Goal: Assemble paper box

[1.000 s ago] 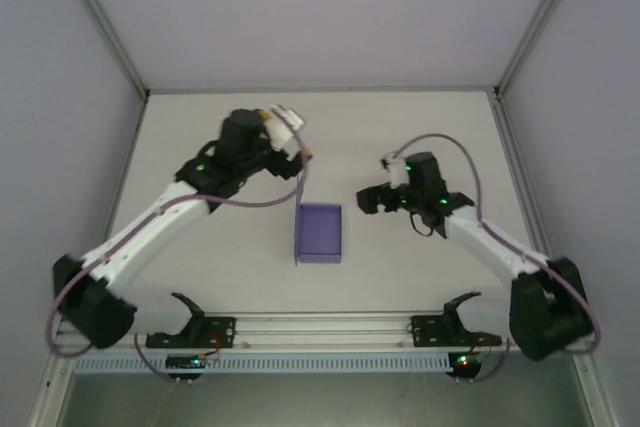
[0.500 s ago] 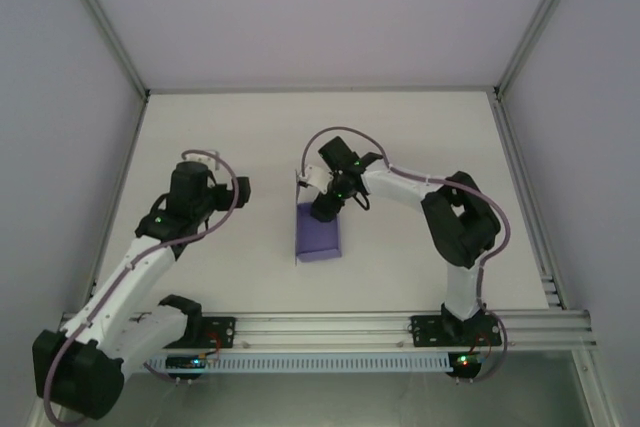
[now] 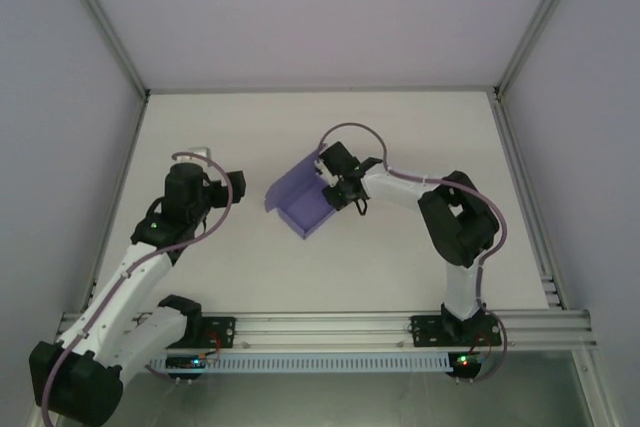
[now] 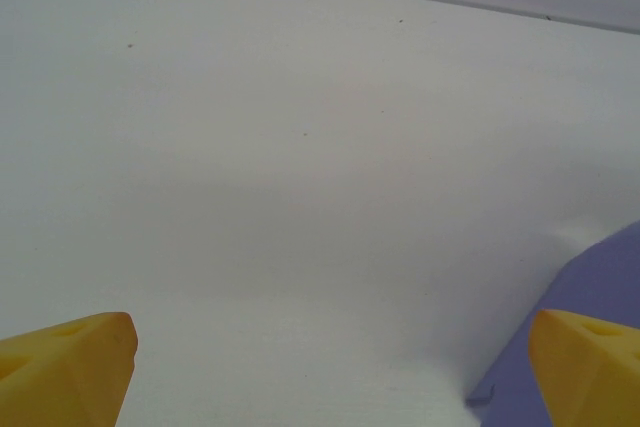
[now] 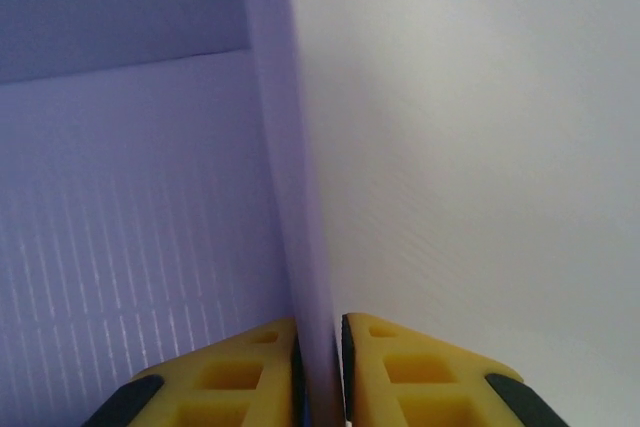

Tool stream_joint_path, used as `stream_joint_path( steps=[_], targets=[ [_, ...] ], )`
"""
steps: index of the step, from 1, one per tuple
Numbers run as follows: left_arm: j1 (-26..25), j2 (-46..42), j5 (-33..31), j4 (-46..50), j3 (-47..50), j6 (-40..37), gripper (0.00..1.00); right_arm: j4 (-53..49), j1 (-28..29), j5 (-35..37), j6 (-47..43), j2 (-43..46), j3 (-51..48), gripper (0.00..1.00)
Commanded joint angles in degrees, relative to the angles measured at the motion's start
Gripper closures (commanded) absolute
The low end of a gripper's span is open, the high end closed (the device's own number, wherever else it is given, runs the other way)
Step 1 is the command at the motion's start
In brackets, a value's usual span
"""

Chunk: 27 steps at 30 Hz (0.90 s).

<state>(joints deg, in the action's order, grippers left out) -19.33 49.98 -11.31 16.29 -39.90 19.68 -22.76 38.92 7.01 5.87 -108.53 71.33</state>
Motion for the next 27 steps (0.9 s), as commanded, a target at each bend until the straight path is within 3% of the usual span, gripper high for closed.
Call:
stream_joint_path(
  steps=[1, 5, 11, 14, 19, 23, 26, 27],
  targets=[
    [0.35, 0.66, -1.1, -2.87, 0.07, 1.25, 0.01, -2.53, -0.16, 9.35, 22.91, 4.02, -2.65, 0.8],
    [0.35, 2.94, -0.3, -3.85, -0.29, 1.09, 0.0, 0.86, 1.56, 10.35, 34.79, 6.83, -9.69, 0.81],
    [0.41, 6.63, 2.94, -4.95, -1.13, 0.62, 0.0, -2.57, 5.52, 13.48, 40.39, 9.61, -10.78, 0.78],
    [0.36, 8.13, 7.41, -6.3, -1.12, -1.21, 0.01, -4.87, 6.22, 13.69, 40.44, 10.32, -10.52, 0.76],
    [0.3, 11.02, 20.28, -9.89, -0.9, -7.47, 0.0, -3.34, 6.9, 14.17, 39.63, 13.29, -11.17, 0.69],
    [0.22, 14.12, 30.67, -15.6, -1.11, -15.08, 0.01, -1.33, 5.79, 16.75, 31.72, 18.08, -13.43, 0.37],
    [0.19, 18.06, 38.06, -12.95, -5.11, -21.82, 0.0, 2.77, 3.95, 17.6, 17.75, 23.27, -16.04, 0.05],
    [0.12, 19.6, 39.57, -12.02, -6.59, -23.08, 0.0, 4.06, 3.14, 16.55, 13.2, 24.47, -16.62, 0.01]
  ],
)
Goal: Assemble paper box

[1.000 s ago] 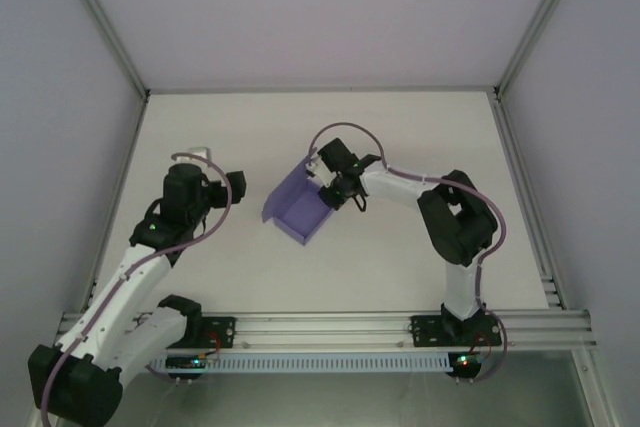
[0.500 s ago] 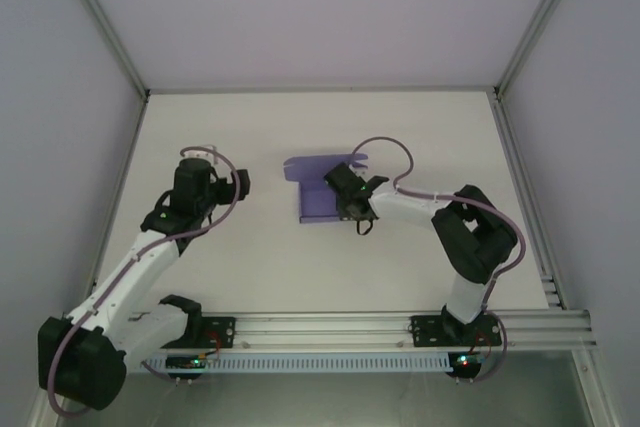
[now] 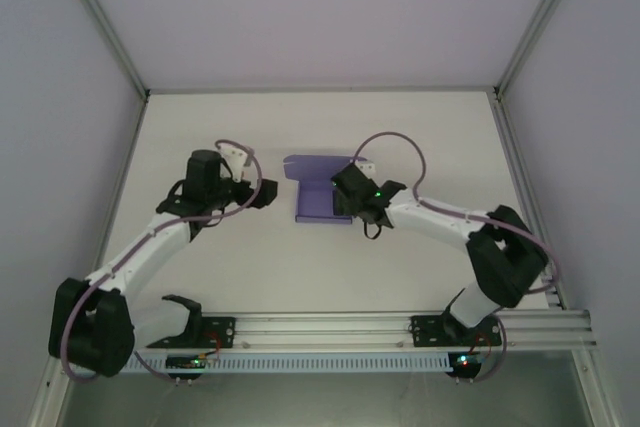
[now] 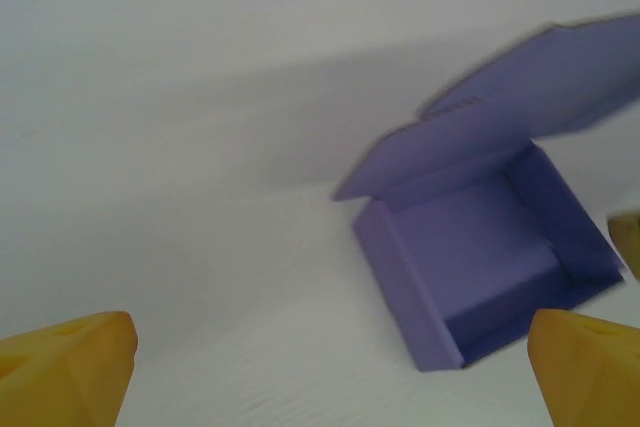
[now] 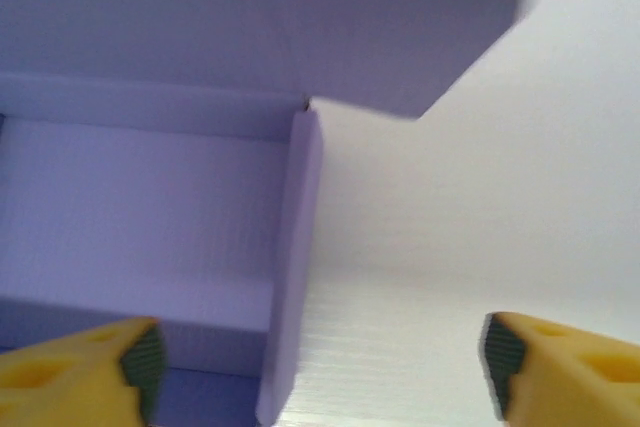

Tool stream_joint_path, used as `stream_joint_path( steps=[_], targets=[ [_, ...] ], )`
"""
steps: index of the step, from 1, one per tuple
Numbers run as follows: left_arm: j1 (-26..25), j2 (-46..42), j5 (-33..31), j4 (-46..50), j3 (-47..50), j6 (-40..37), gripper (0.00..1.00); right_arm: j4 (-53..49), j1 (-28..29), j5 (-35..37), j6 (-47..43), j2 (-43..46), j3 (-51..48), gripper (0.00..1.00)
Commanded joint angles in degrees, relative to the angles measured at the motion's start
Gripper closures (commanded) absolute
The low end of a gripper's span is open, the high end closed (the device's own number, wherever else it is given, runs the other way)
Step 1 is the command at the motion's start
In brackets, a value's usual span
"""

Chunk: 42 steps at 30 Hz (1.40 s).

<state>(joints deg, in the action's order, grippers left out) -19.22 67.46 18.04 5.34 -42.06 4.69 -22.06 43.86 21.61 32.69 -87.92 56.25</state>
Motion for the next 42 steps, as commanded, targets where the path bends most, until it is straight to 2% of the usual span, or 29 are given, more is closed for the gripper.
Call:
stream_joint_path(
  steps=[1, 2, 4, 7, 10, 13, 16, 19, 22, 27, 30, 32, 35, 38, 42],
  targets=[
    [-0.05, 3.8, 12.02, -0.2, -6.18, -8.67, 0.0, 4.98, -2.79, 0.18, -18.52, 5.18, -2.02, 0.01],
    [-0.02, 5.19, 13.66, 0.57, -7.56, -9.67, 0.0, 6.54, -3.93, -1.48, -22.04, 6.04, -2.41, 0.01],
    [-0.18, 8.28, 16.22, 2.92, -10.16, -13.21, 0.0, 9.78, -7.18, -11.06, -30.3, 7.46, -3.03, 0.01],
    [-0.29, 13.21, 15.29, 8.07, -15.07, -17.59, 0.0, 10.52, -12.46, -24.75, -36.11, 7.18, -0.46, 0.01],
    [-0.43, 18.54, 16.39, 15.05, -21.1, -21.9, 0.06, 8.76, -17.33, -36.34, -40.7, 4.85, 3.56, 0.01],
    [-0.88, 22.99, 16.08, 19.66, -25.92, -25.77, 0.16, 5.36, -19.49, -41.29, -45.7, 2.14, 7.36, 0.04],
    [-1.57, 26.82, 14.45, 23.99, -30.32, -29.12, 0.29, 2.86, -20.16, -42.92, -49.69, -0.23, 9.75, 0.09],
    [-2.42, 29.62, 12.54, 26.5, -33.41, -31.54, 0.4, -0.19, -20.42, -42.23, -51.46, -3.0, 12.47, 0.21],
    [-3.65, 31.49, 9.77, 28.47, -35.5, -32.76, 0.56, -4.13, -20.71, -41.82, -52.73, -5.97, 16.42, 0.28],
    [-4.97, 32.56, 5.84, 28.68, -36.15, -33.67, 0.74, -6.58, -20.73, -39.62, -53.37, -8.19, 18.35, 0.39],
    [-5.41, 32.6, 4.98, 28.49, -35.99, -33.45, 0.79, -7.15, -20.59, -38.12, -53.34, -8.41, 18.24, 0.57],
    [-5.72, 32.49, 4.48, 28.08, -35.9, -33.18, 0.83, -7.04, -20.54, -37.05, -53.41, -8.24, 17.9, 0.65],
    [-6.31, 32.43, 2.22, 27.2, -35.98, -31.67, 1.0, -6.41, -20.15, -35.4, -53.35, -8.07, 17.82, 0.79],
    [-6.66, 31.91, 0.02, 24.3, -36.22, -28.18, 1.0, -6.3, -19.31, -31.86, -52.9, -8.04, 18.25, 0.89],
    [-7.07, 30.85, -3.18, 20.77, -36.76, -21.29, 1.0, -1.18, -17.02, -21.95, -45.77, -6.69, 17.63, 0.92]
  ],
)
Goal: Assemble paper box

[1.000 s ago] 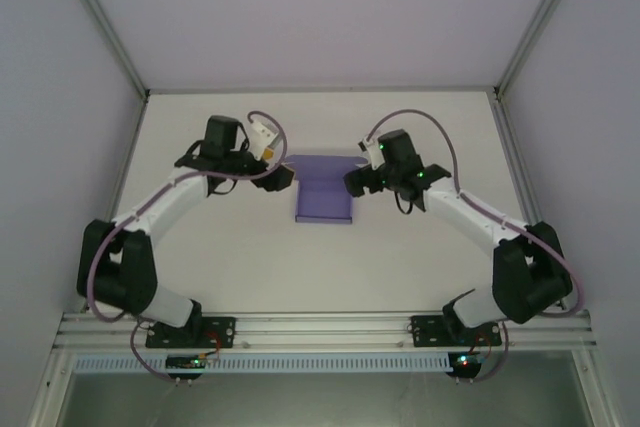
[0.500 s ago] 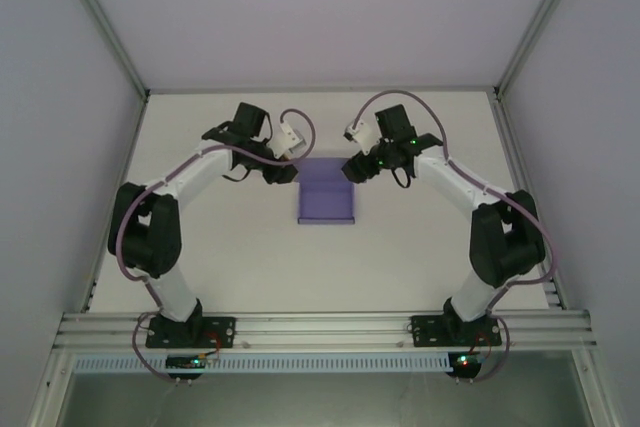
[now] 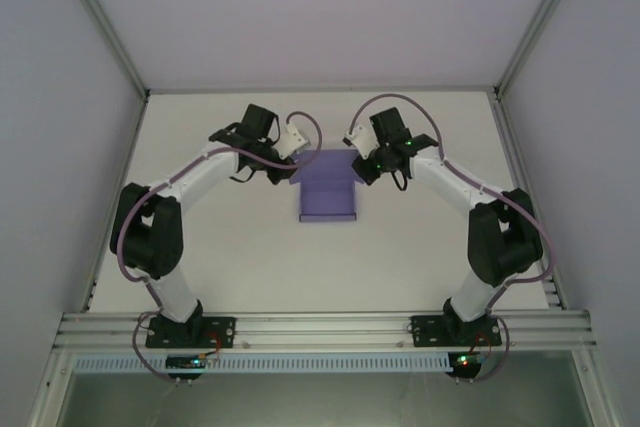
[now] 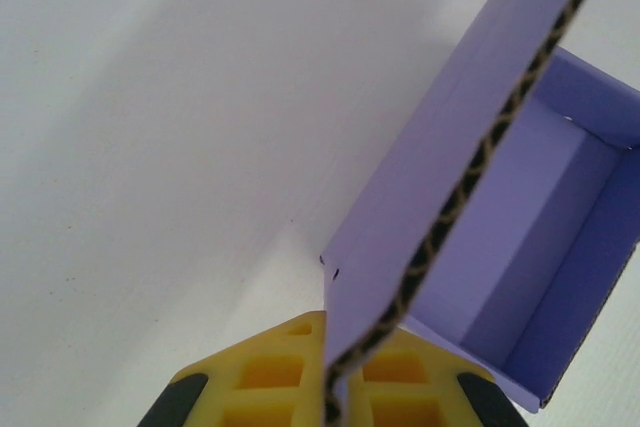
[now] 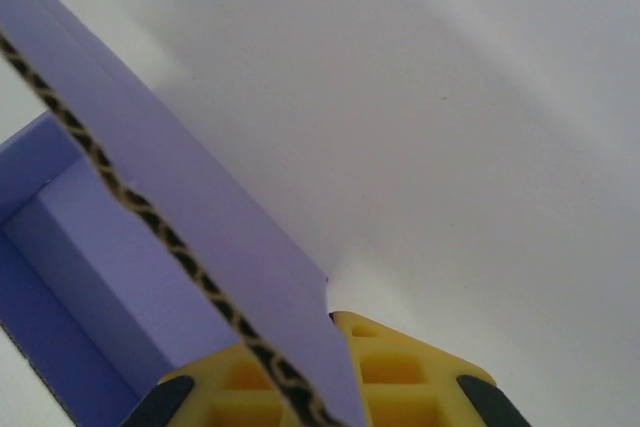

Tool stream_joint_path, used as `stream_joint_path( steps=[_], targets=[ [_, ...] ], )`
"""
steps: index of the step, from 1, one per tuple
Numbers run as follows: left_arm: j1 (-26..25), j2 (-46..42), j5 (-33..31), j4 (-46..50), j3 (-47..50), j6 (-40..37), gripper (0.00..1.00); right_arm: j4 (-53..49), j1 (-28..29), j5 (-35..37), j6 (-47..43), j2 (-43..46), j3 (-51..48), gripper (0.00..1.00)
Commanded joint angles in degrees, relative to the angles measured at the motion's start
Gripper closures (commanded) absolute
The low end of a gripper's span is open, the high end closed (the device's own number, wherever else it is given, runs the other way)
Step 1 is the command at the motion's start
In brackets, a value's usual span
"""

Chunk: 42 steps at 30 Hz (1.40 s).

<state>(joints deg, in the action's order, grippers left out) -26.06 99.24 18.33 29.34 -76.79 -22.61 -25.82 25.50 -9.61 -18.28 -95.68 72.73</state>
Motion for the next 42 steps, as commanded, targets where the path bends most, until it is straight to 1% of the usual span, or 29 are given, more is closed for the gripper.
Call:
stream_joint_path(
  steps=[1, 4, 6, 8, 9, 11, 14, 15, 20, 24, 27, 29, 30, 33, 37, 42],
  targets=[
    [-0.45, -1.11, -4.63, -4.03, -2.33, 8.11, 1.0, 3.8, 2.02, 11.37, 8.0, 1.28, 1.18, 0.92],
    [-1.58, -1.07, -9.36, -5.73, -3.51, 14.83, 1.0, 6.03, 3.88, 15.83, 17.88, 1.23, 2.14, 0.94],
    [-2.56, -1.07, -13.01, -7.52, -3.31, 20.01, 1.0, 9.45, 5.44, 21.69, 26.71, 1.17, 1.16, 0.94],
    [-3.38, -0.81, -16.43, -9.85, -2.62, 25.27, 1.0, 11.52, 6.17, 21.55, 32.92, 0.77, 0.66, 0.94],
    [-3.68, -0.56, -17.18, -10.84, -2.28, 27.14, 1.0, 12.93, 6.35, 22.26, 35.6, 0.64, 0.4, 0.94],
    [-4.36, -0.04, -19.02, -12.11, -2.31, 30.77, 1.0, 14.41, 6.76, 22.64, 39.11, 0.29, 0.2, 0.94],
    [-5.6, 0.69, -20.87, -12.97, -2.61, 32.74, 1.0, 15.99, 7.01, 24.95, 43.75, 0.21, 0.15, 0.93],
    [-5.89, 0.86, -21.44, -13.2, -2.76, 33.35, 1.0, 17.46, 7.12, 25.91, 44.98, 0.18, -0.2, 0.93],
    [-6.48, 1.83, -21.43, -15.64, -2.93, 38.75, 1.0, 20.23, 7.63, 24.12, 50.23, -1.24, -0.22, 0.93],
    [-6.7, 2.08, -21.87, -20.33, -1.29, 45.28, 0.99, 23.49, 7.83, 23.94, 53.38, -2.44, -0.63, 0.93],
    [-7.17, 1.88, -23.06, -23.34, -0.02, 48.24, 0.99, 24.12, 8.33, 25.23, 54.65, -3.42, -0.31, 0.93],
    [-7.62, 1.8, -23.19, -25.5, 1.17, 49.54, 0.99, 23.98, 8.75, 26.65, 55.02, -3.77, -0.3, 0.93],
    [-7.76, 1.83, -23.11, -26.52, 1.89, 50.03, 0.99, 24.41, 8.81, 26.45, 56.86, -3.86, -0.6, 0.92],
    [-8.07, 2.47, -24.16, -26.73, 2.54, 51.11, 0.99, 26.52, 9.12, 27.65, 59.03, -4.38, -1.23, 0.92],
    [-8.05, 3.48, -25.06, -26.26, 3.05, 52.52, 0.99, 26.22, 9.66, 29.88, 59.72, -5.39, -1.0, 0.92],
    [-8.17, 4.87, -23.87, -30.69, 4.73, 53.56, 0.97, 28.33, 9.83, 30.57, 60.23, -7.08, -2.48, 0.92]
  ],
)
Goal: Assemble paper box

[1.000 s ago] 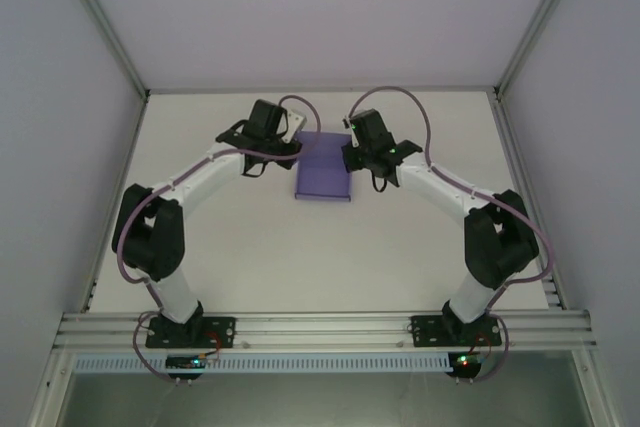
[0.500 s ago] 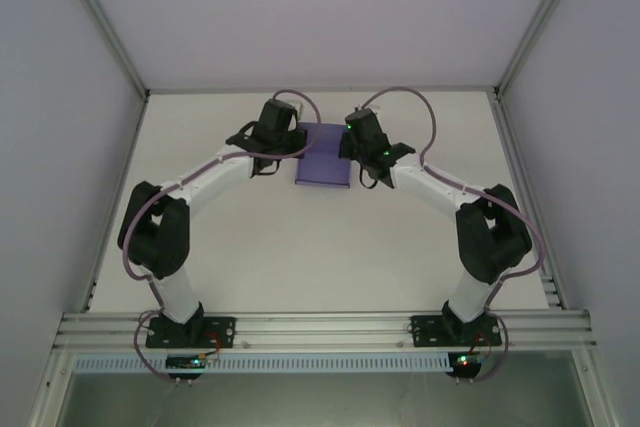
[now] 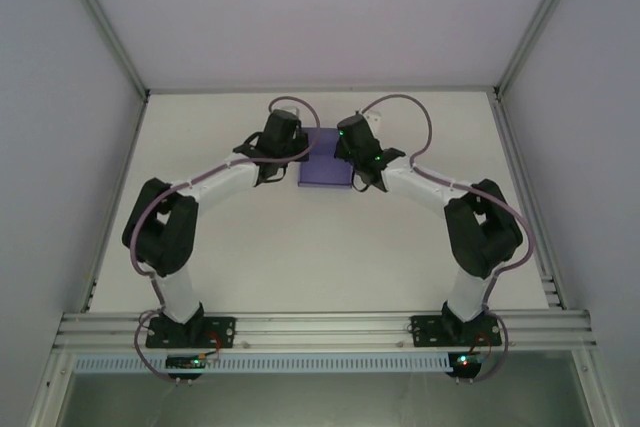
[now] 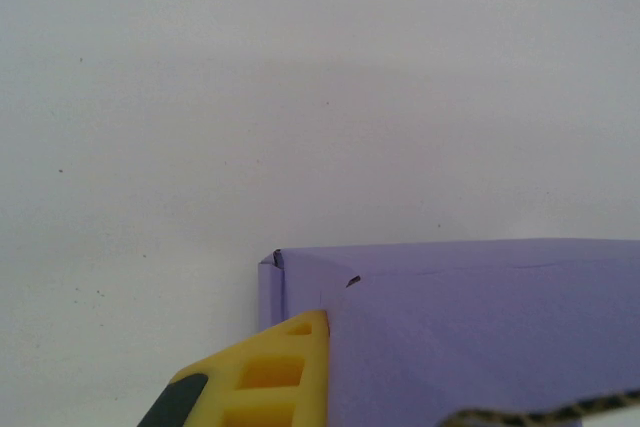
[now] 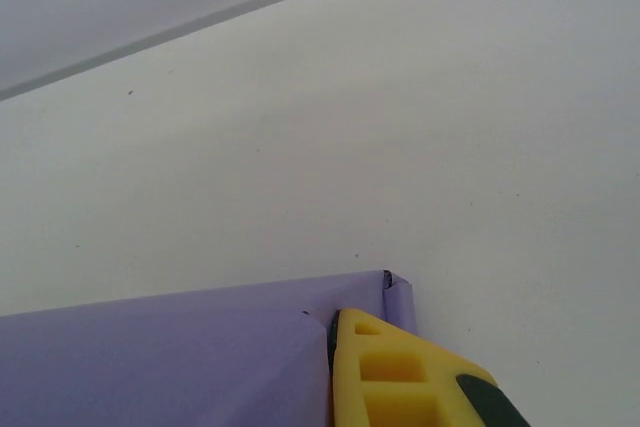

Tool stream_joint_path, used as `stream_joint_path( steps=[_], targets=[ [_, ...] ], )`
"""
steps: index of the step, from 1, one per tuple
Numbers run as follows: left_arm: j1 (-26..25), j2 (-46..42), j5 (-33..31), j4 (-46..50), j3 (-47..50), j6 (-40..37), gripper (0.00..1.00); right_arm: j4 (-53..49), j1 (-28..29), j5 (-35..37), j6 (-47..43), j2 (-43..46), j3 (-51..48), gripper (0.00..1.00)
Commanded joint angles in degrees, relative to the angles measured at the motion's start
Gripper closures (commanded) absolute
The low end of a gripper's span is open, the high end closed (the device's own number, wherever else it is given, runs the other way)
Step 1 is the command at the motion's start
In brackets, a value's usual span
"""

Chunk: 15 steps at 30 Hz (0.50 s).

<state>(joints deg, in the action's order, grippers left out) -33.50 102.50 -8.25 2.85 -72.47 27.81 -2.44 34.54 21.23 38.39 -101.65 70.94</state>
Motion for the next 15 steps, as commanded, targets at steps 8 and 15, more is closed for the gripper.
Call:
stream_joint_path(
  steps=[8, 15],
  targets=[
    [-0.73, 4.18, 4.15, -6.56, 0.84, 3.9, 0.98, 9.86, 0.86, -1.5, 1.51, -3.99, -2.24, 0.92],
    [-0.76, 2.71, 2.57, -8.31, 7.52, 1.05, 0.98, 18.34, 0.88, -1.66, -6.4, -3.08, -10.22, 0.95]
  ],
)
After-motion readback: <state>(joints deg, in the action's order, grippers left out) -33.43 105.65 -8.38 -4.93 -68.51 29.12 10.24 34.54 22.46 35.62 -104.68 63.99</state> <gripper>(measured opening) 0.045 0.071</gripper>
